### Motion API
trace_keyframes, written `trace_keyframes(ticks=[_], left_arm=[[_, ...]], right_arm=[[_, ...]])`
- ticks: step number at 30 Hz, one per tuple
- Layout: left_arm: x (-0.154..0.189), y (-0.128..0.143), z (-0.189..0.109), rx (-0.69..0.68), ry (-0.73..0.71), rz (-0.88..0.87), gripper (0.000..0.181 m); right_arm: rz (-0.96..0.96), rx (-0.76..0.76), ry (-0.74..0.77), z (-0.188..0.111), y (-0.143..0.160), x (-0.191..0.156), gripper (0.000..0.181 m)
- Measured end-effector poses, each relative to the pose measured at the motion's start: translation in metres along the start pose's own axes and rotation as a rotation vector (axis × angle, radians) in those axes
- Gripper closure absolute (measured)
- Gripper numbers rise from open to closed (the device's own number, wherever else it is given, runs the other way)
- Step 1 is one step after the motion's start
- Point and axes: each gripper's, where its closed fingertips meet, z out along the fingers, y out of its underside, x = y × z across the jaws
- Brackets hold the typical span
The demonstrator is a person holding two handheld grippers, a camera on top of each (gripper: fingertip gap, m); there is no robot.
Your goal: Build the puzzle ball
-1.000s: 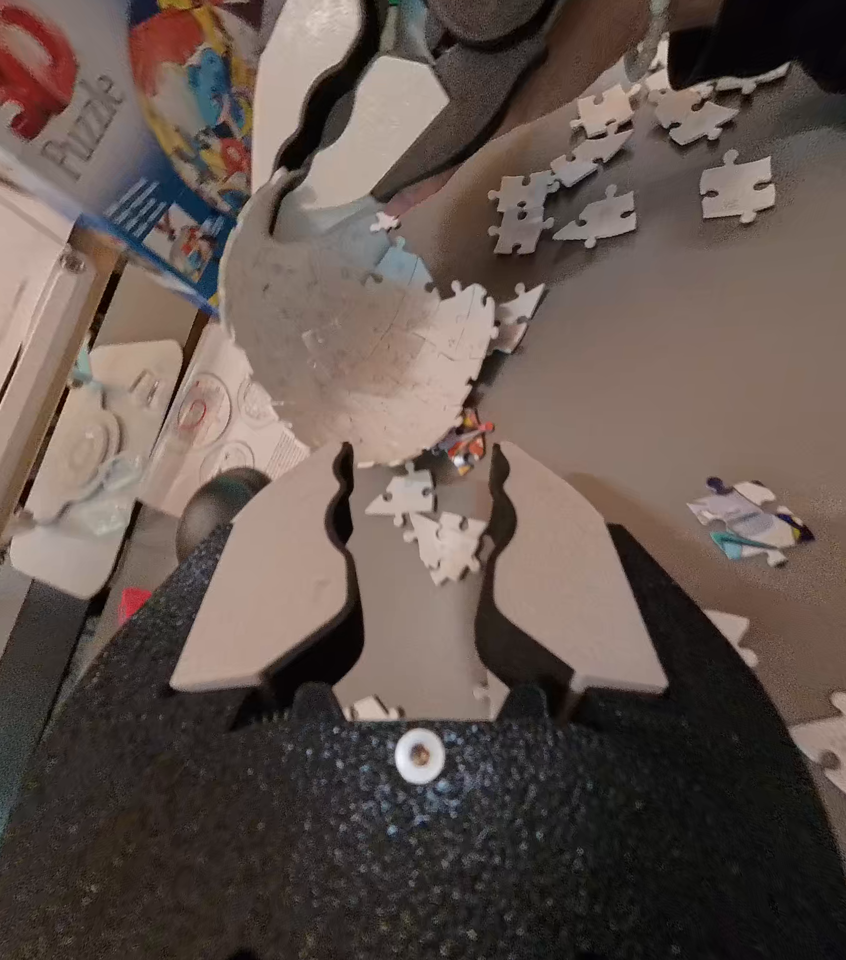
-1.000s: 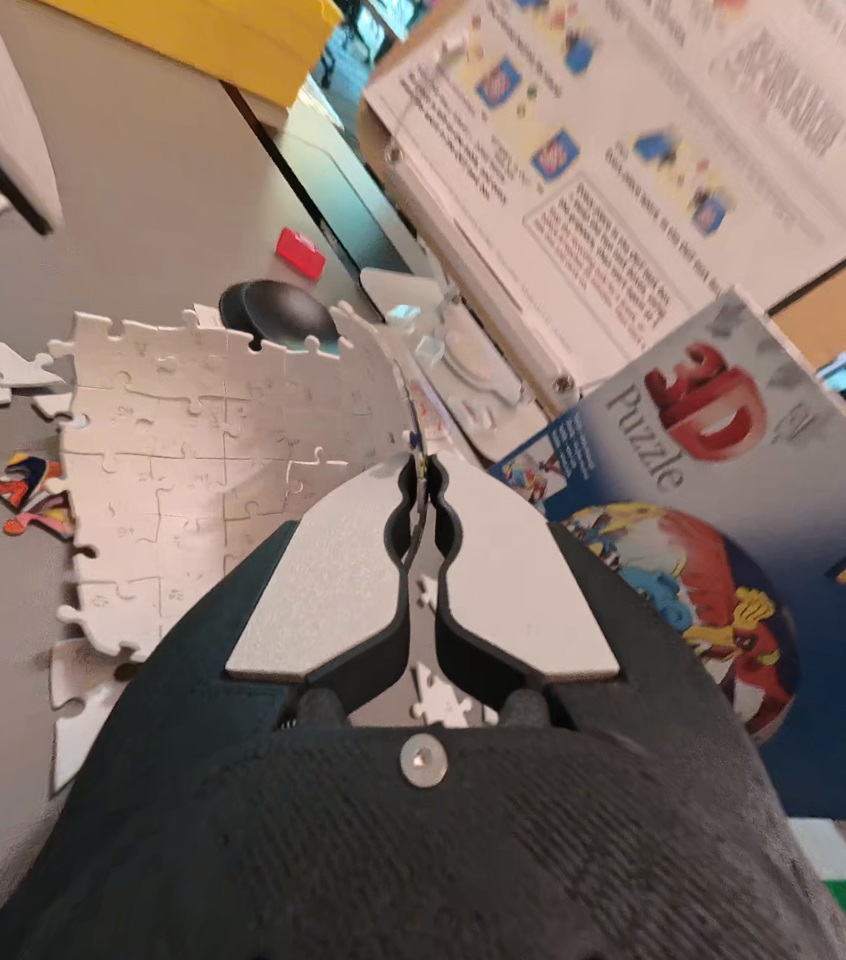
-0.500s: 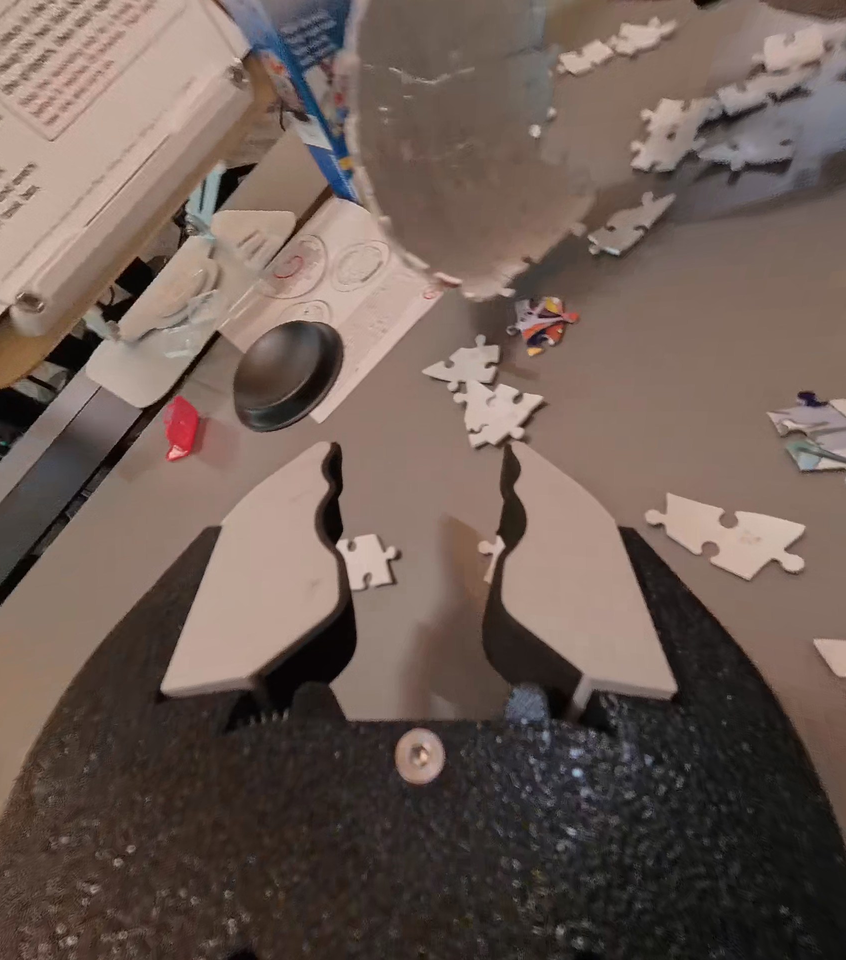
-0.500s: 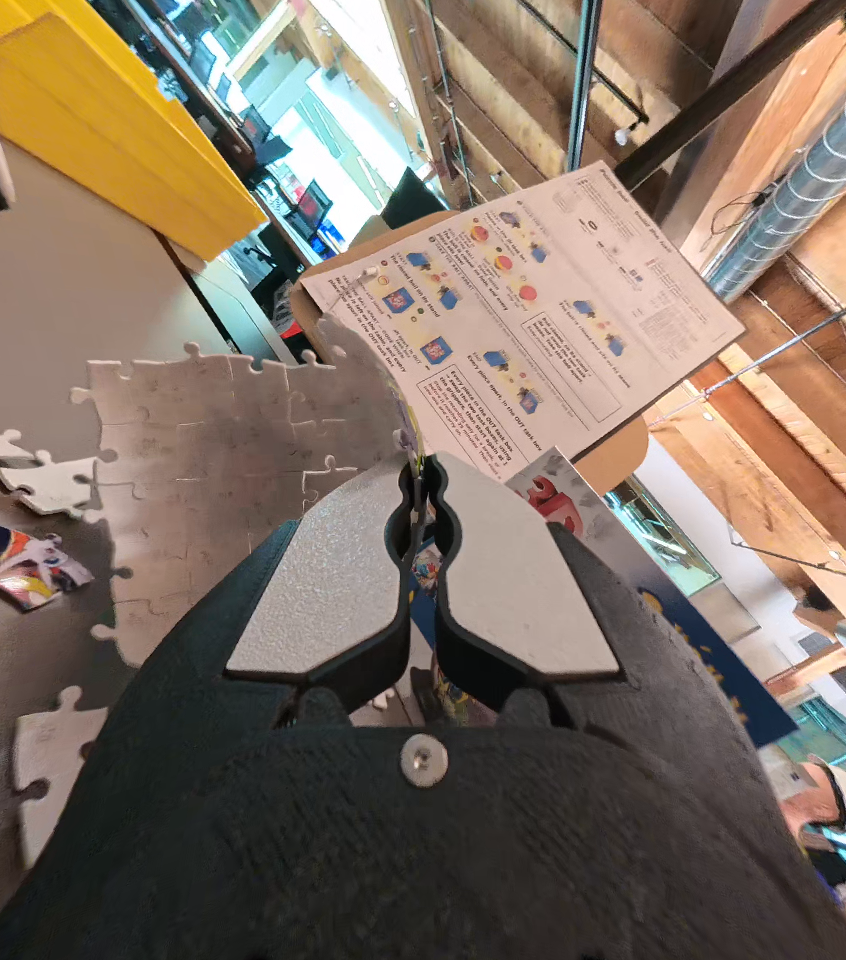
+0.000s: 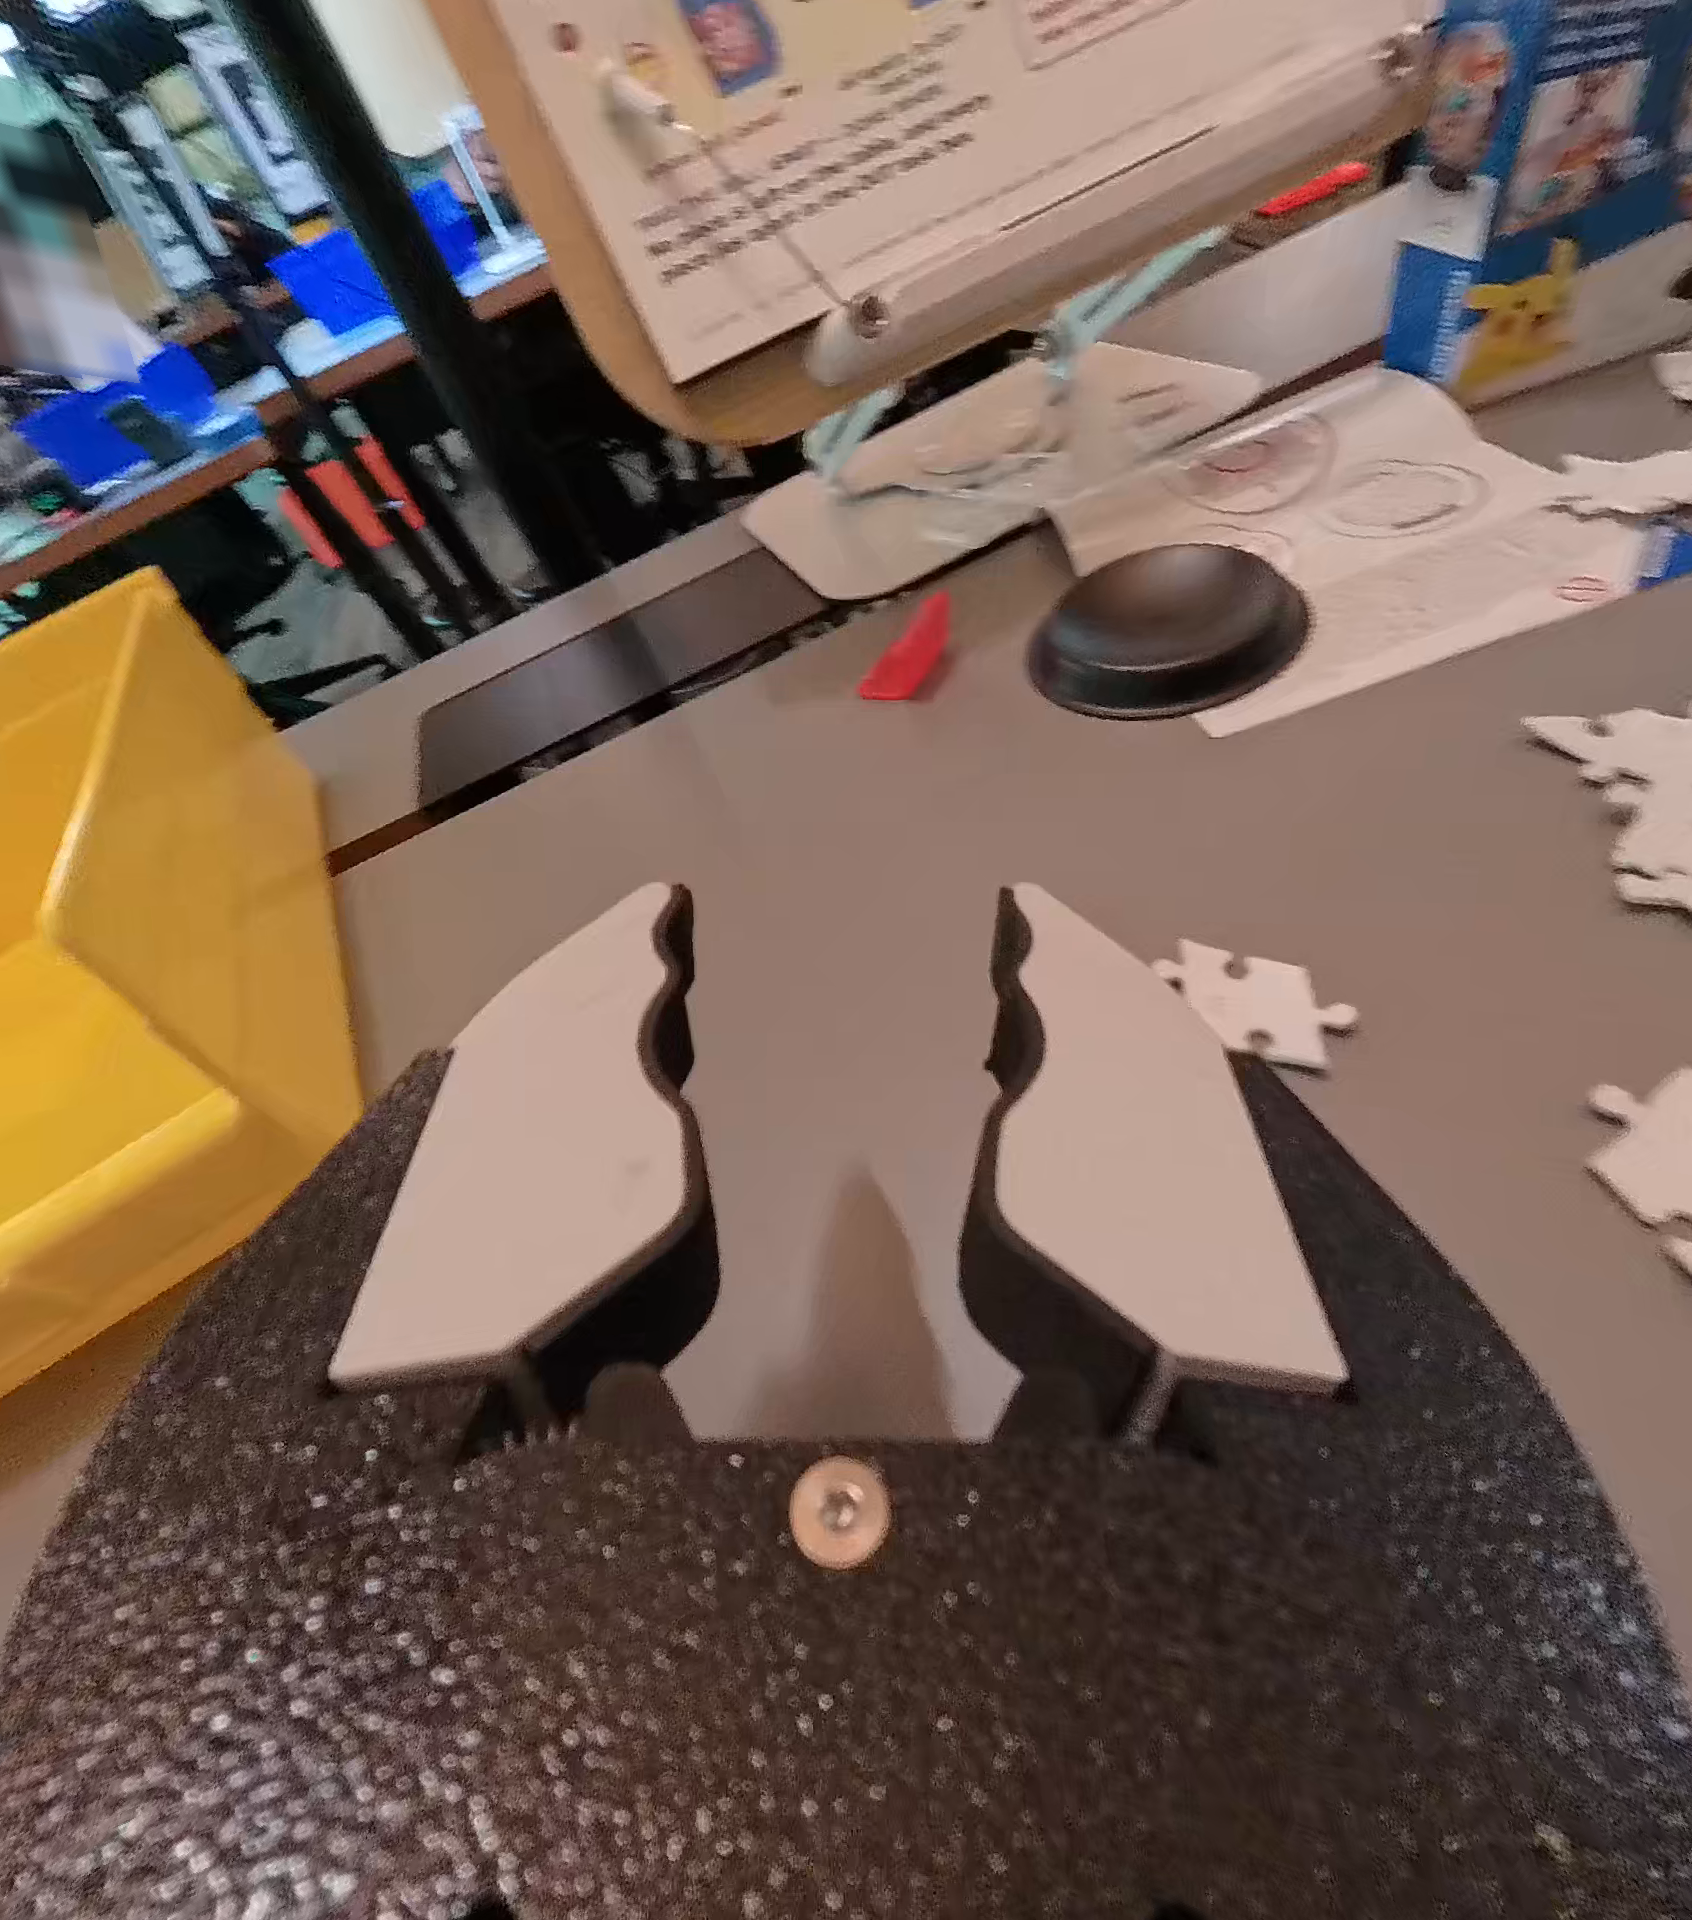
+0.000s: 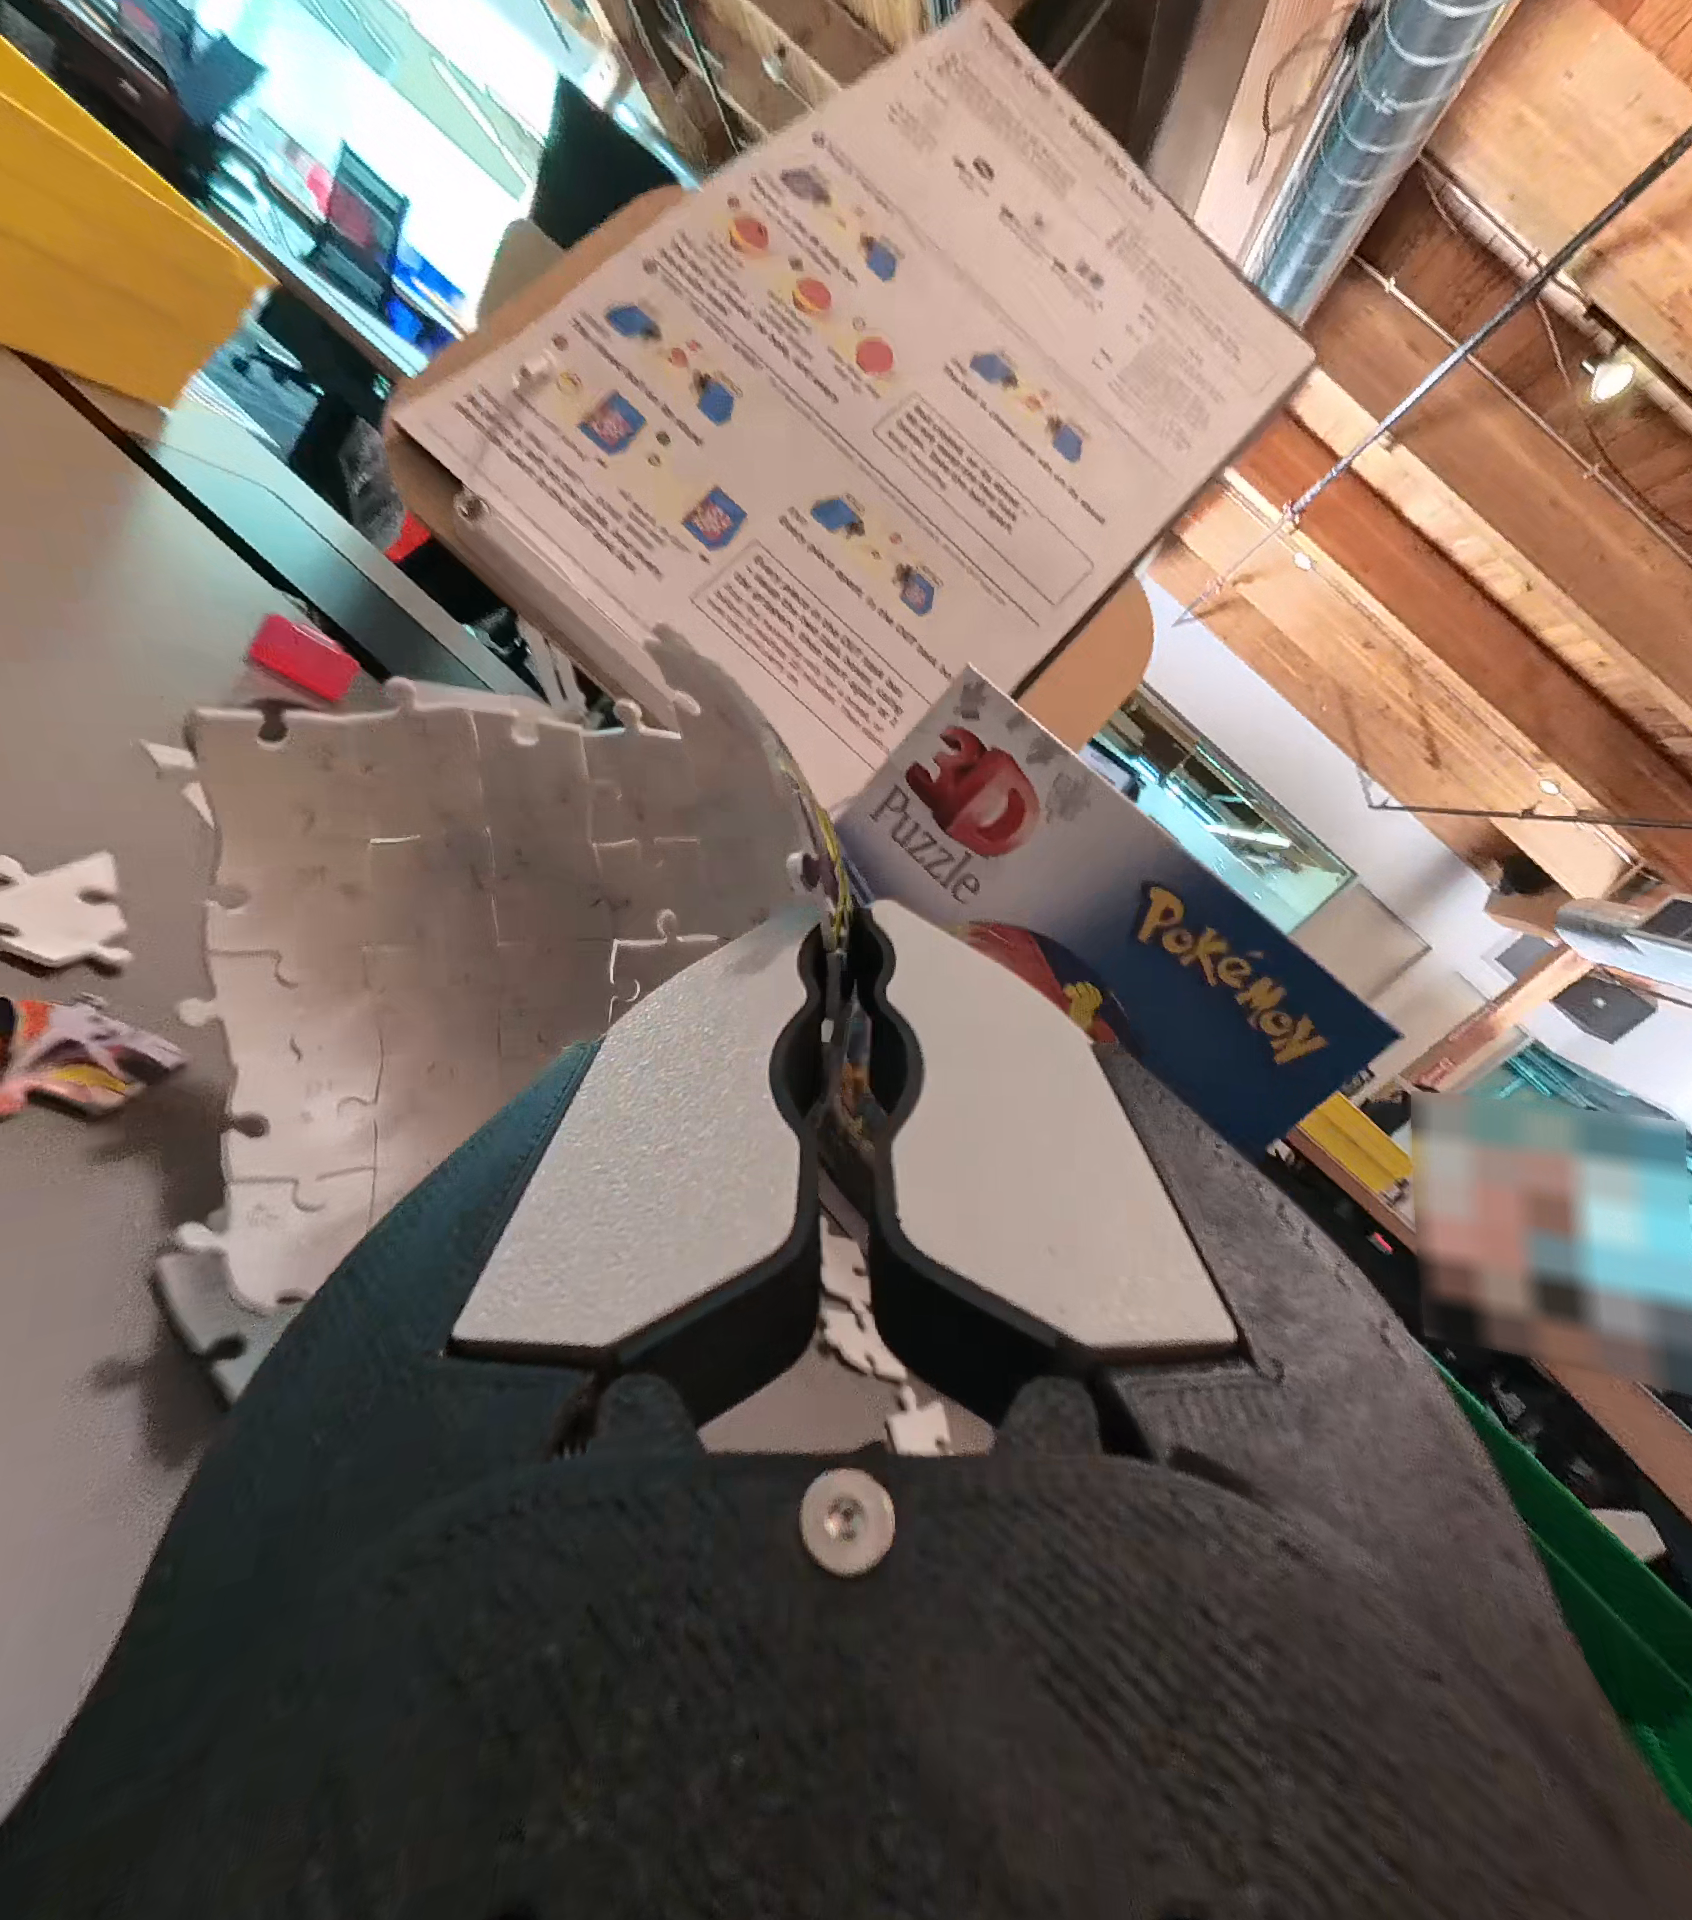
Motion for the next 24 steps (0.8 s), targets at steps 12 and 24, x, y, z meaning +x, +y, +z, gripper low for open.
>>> trace_keyframes(ticks=[12, 24], left_arm=[[0.043, 0.000, 0.008, -0.088, 0.129, 0.175, 0.128], [0.234, -0.024, 0.044, -0.471, 0.619, 0.285, 0.152]], right_arm=[[0.024, -0.093, 0.160, -0.014, 0.034, 0.070, 0.178], [0.002, -0.094, 0.198, -0.021, 0.038, 0.087, 0.178]])
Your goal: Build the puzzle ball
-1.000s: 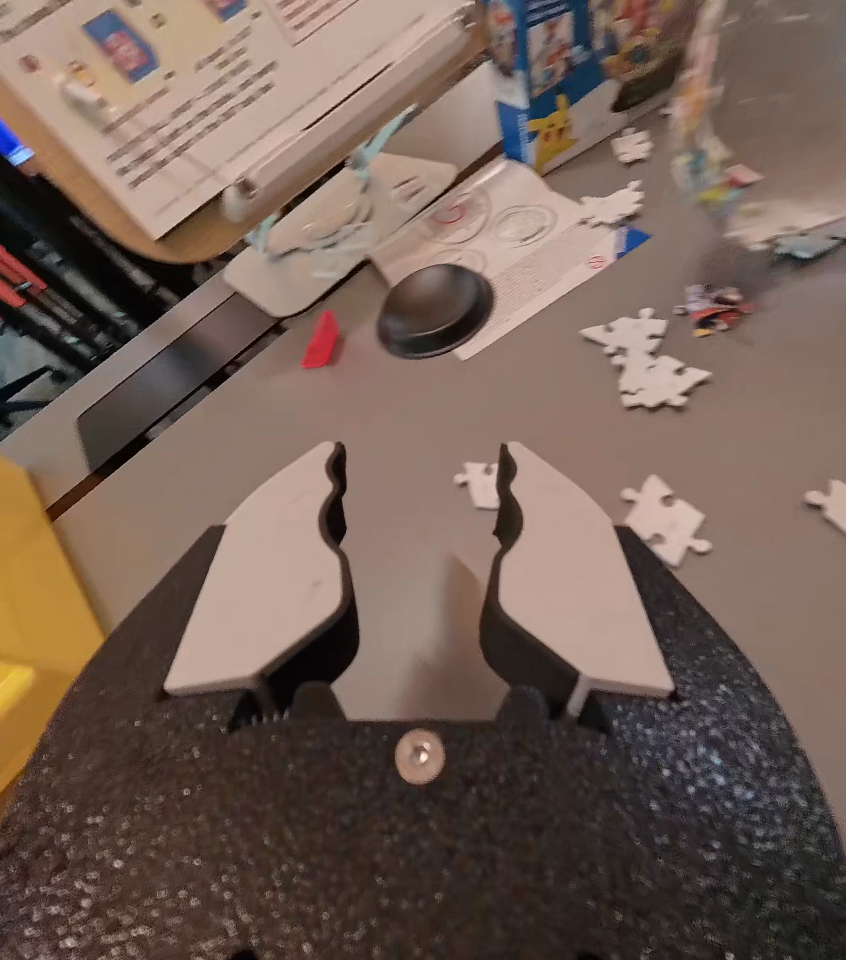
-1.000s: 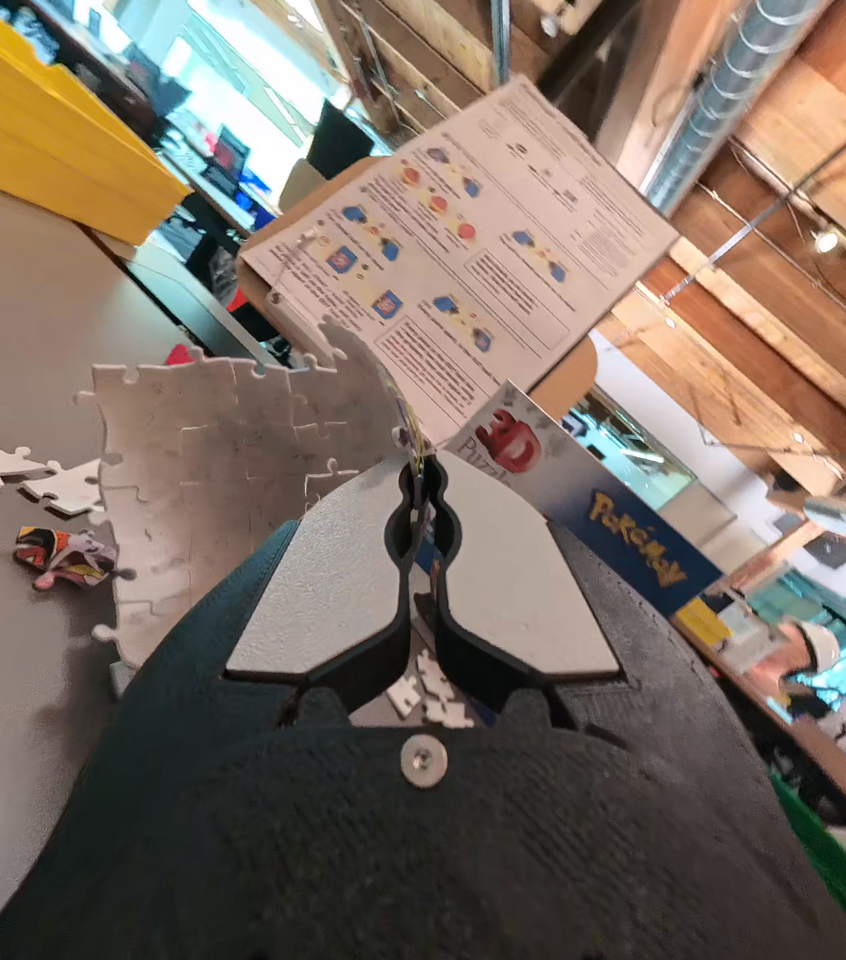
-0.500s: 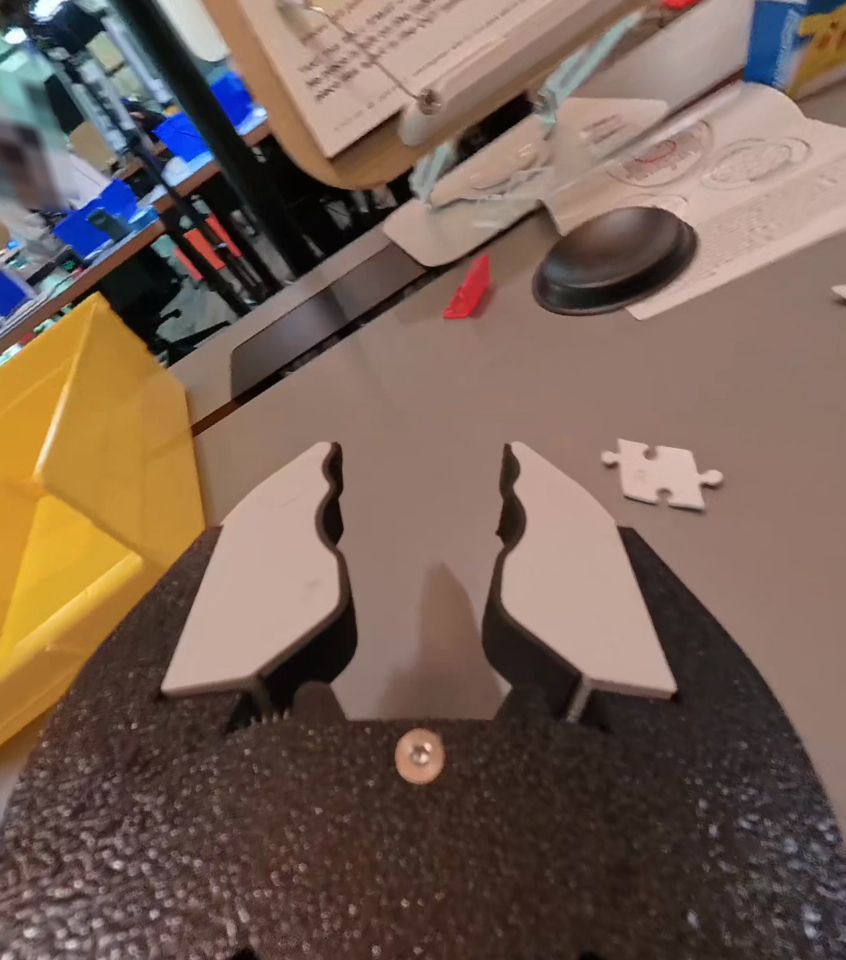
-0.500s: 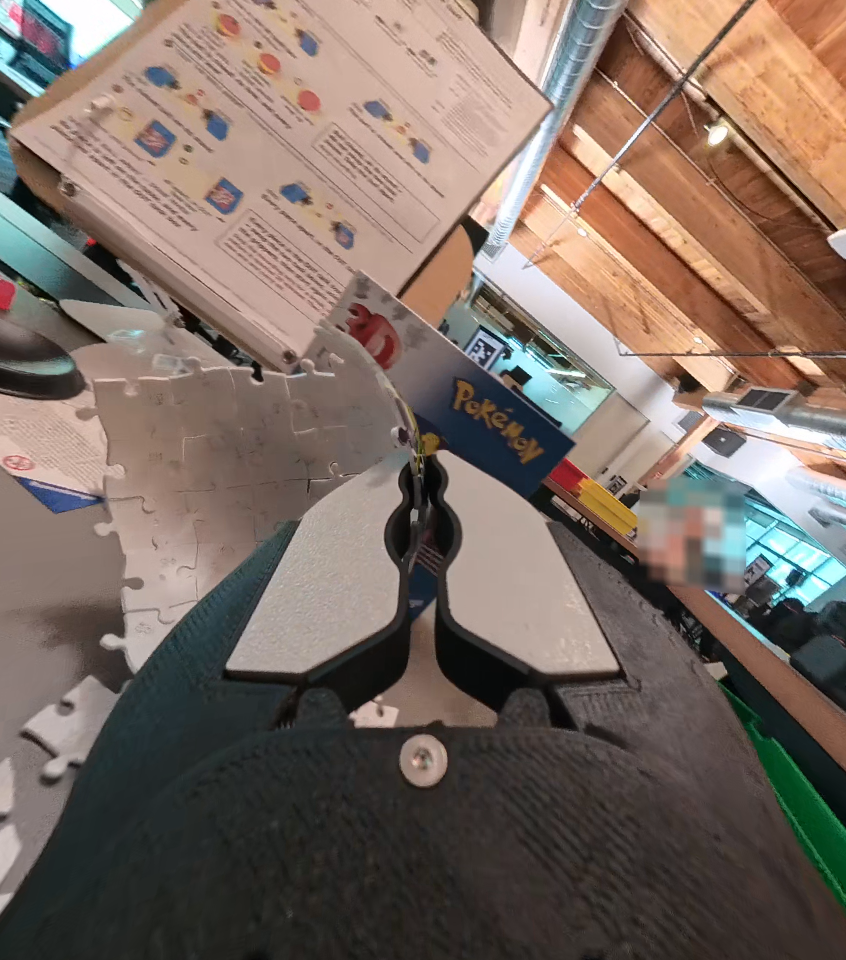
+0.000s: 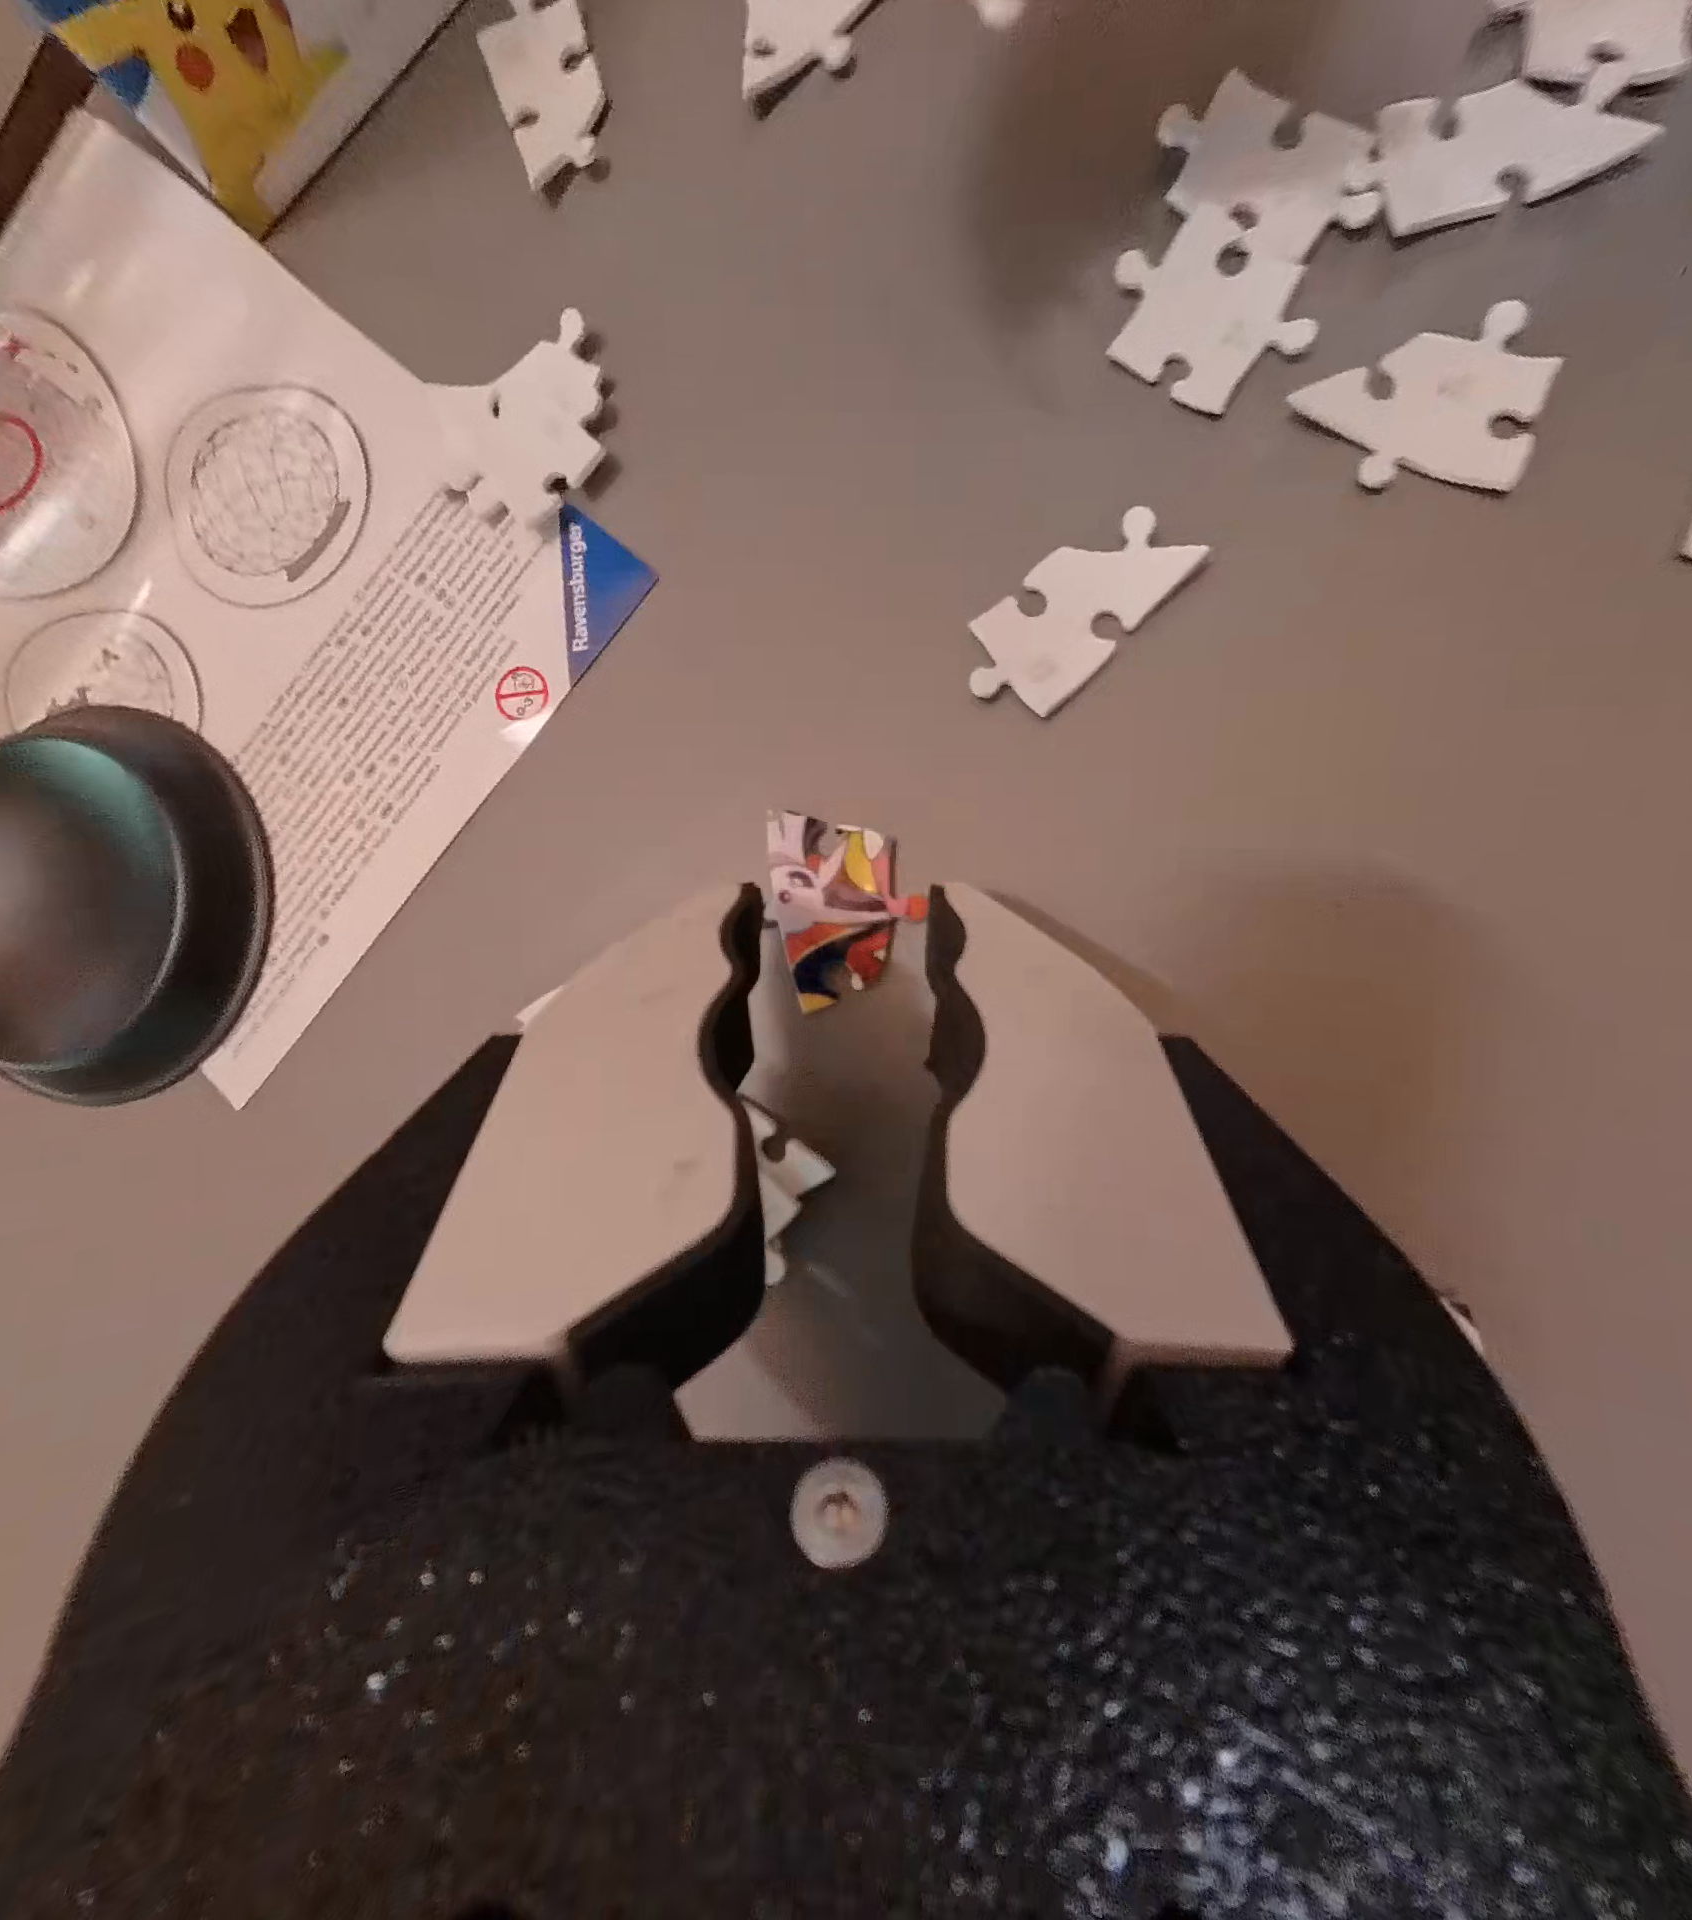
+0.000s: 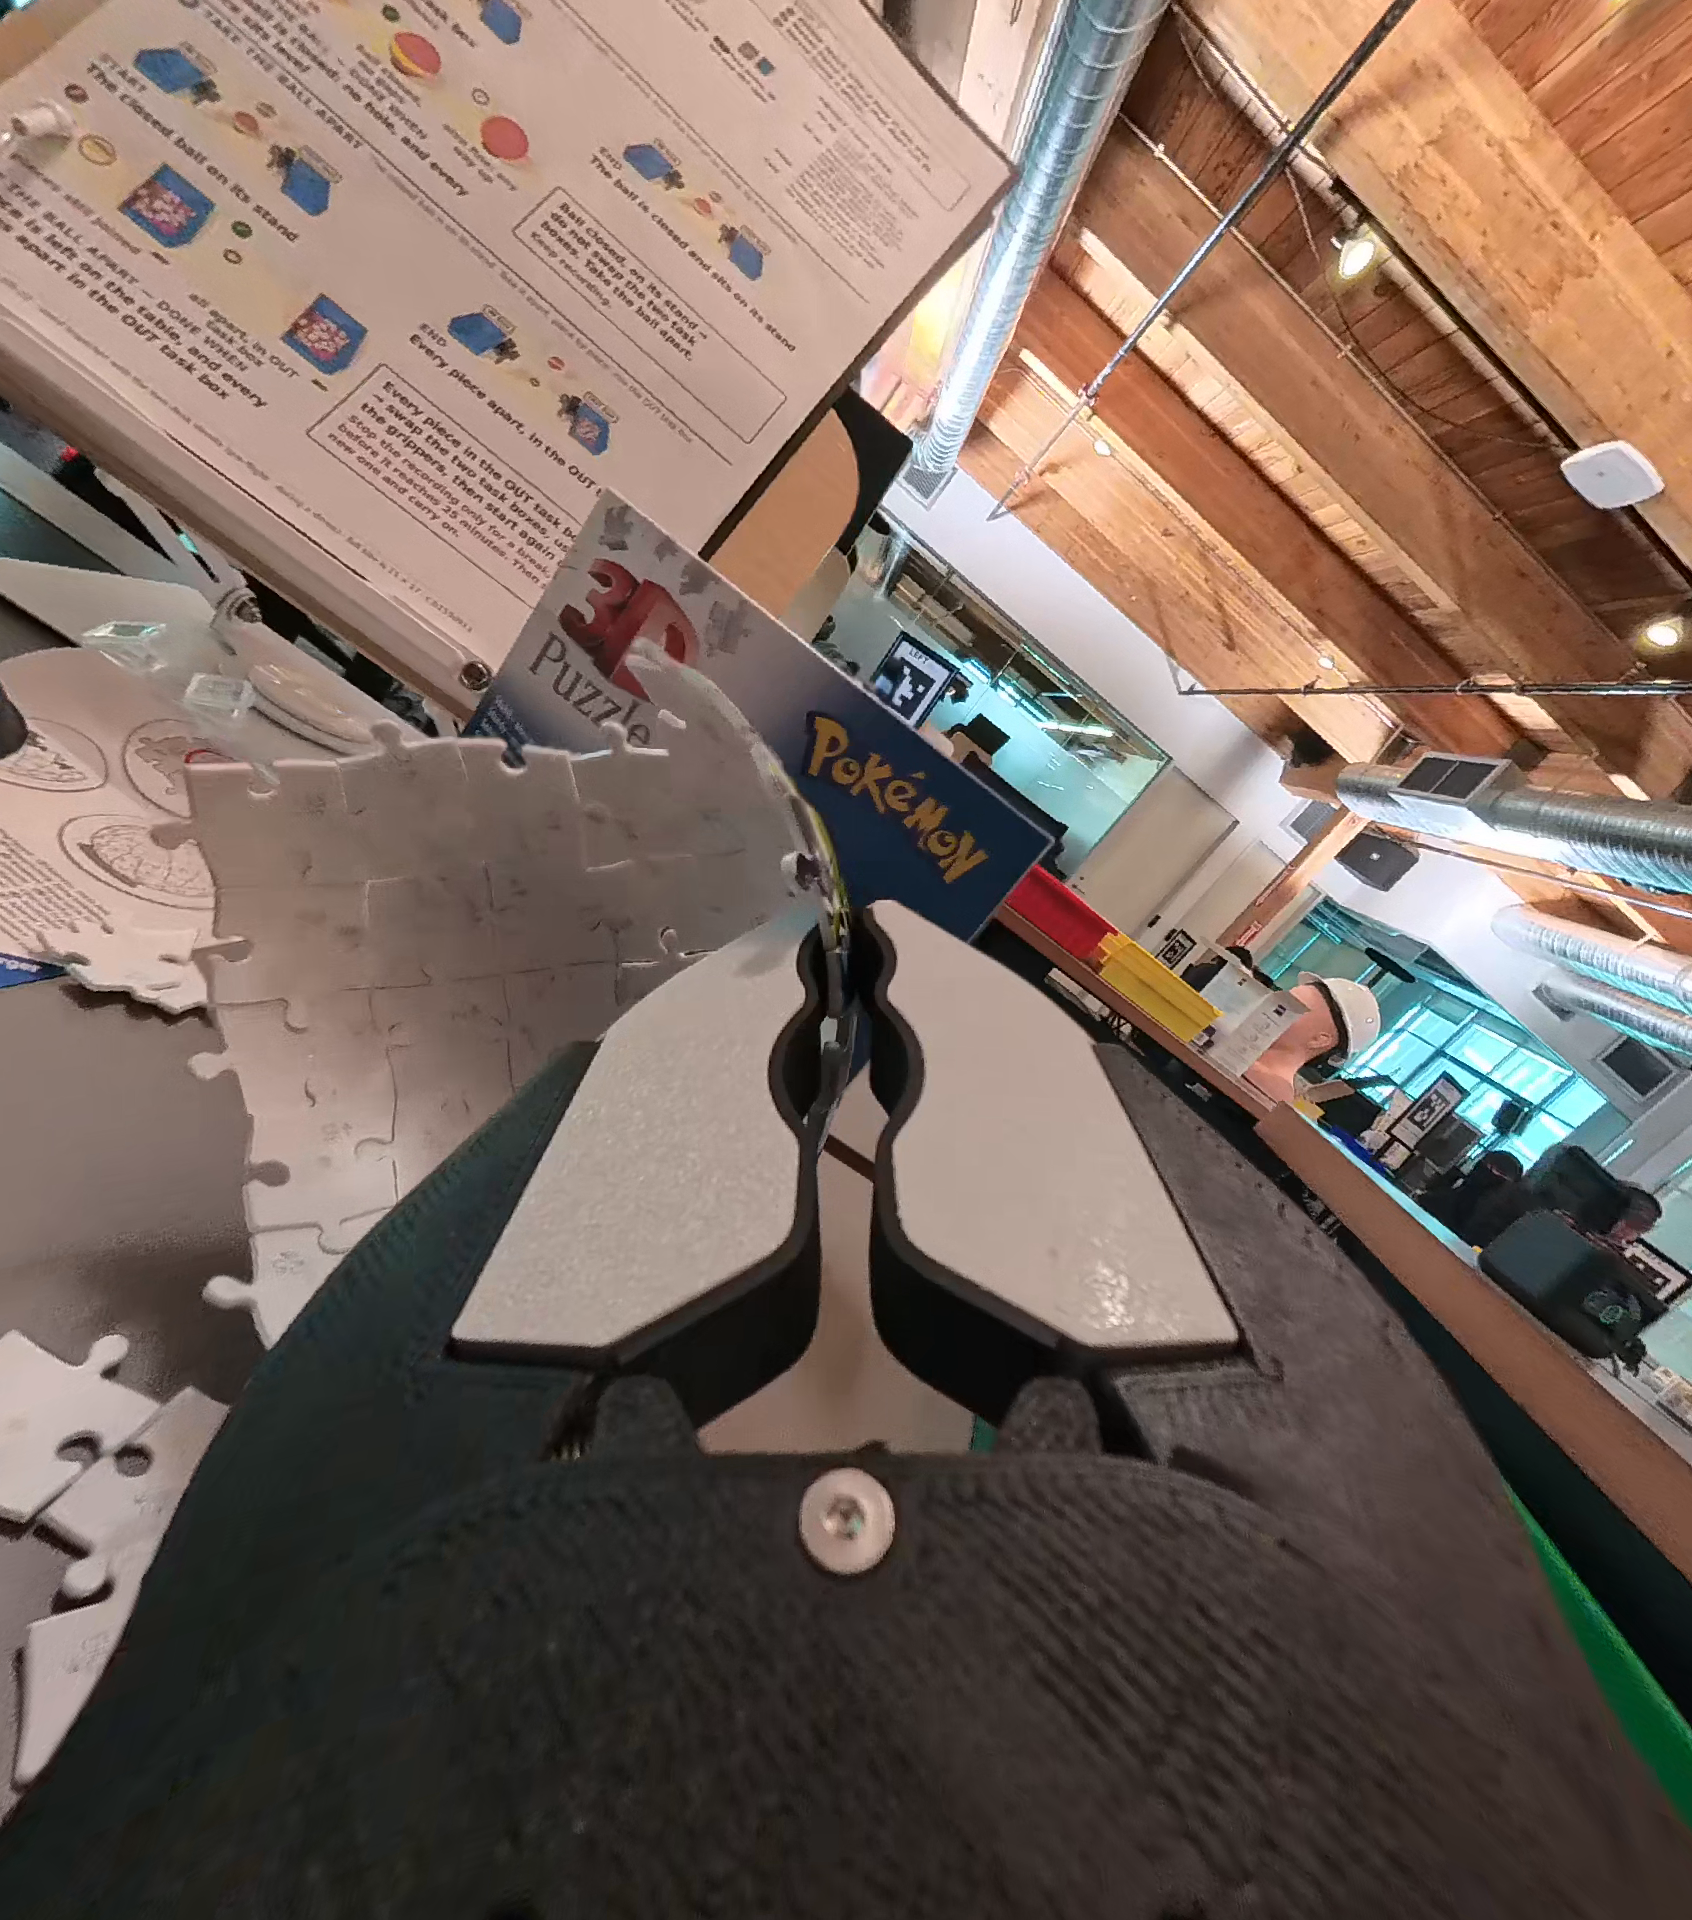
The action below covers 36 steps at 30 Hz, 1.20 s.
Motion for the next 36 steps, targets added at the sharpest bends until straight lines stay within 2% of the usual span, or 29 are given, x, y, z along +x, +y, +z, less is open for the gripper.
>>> trace_keyframes(ticks=[2, 4, 7, 9, 16, 17, 18, 19, 24, 26, 28, 33, 34, 36], left_arm=[[-0.003, 0.007, 0.009, -0.062, -0.020, -0.012, 0.150], [-0.005, 0.005, 0.011, -0.063, -0.022, -0.074, 0.153], [-0.011, 0.006, 0.012, -0.058, -0.077, -0.092, 0.164], [-0.005, 0.005, 0.011, -0.037, -0.061, -0.061, 0.181], [-0.015, 0.002, -0.002, 0.062, -0.147, -0.098, 0.181], [-0.019, -0.001, -0.005, 0.080, -0.165, -0.100, 0.175], [-0.019, -0.003, -0.005, 0.074, -0.158, -0.107, 0.154], [-0.016, -0.001, -0.003, 0.041, -0.129, -0.113, 0.141], [-0.014, 0.000, 0.014, -0.054, -0.093, -0.150, 0.139], [-0.016, -0.001, 0.018, -0.053, -0.088, -0.200, 0.142], [-0.016, -0.002, 0.020, -0.040, -0.071, -0.240, 0.152], [-0.015, -0.001, 0.018, 0.010, -0.051, -0.244, 0.153], [-0.014, 0.001, 0.015, 0.016, -0.040, -0.251, 0.160], [-0.010, 0.004, 0.007, 0.048, -0.010, -0.279, 0.159]], right_arm=[[0.014, -0.001, -0.001, 0.000, 0.000, 0.003, 0.178], [0.021, 0.009, 0.003, -0.001, -0.003, 0.004, 0.178], [0.029, 0.014, -0.012, 0.000, -0.006, 0.001, 0.178], [0.025, 0.024, -0.024, 0.000, -0.009, -0.001, 0.178], [0.039, 0.034, -0.025, -0.001, -0.012, 0.002, 0.178], [0.047, 0.036, -0.022, -0.001, -0.012, 0.003, 0.178], [0.055, 0.037, -0.023, -0.001, -0.012, 0.003, 0.178], [0.061, 0.039, -0.025, -0.001, -0.013, 0.003, 0.178], [0.048, 0.050, -0.025, -0.002, -0.017, 0.001, 0.178], [0.037, 0.062, -0.029, -0.002, -0.020, 0.001, 0.178], [0.036, 0.081, -0.024, -0.003, -0.023, 0.002, 0.178], [0.028, 0.109, -0.037, -0.004, -0.028, -0.002, 0.177], [0.021, 0.113, -0.044, -0.004, -0.030, -0.004, 0.177], [0.012, 0.124, -0.050, -0.005, -0.032, -0.006, 0.177]])
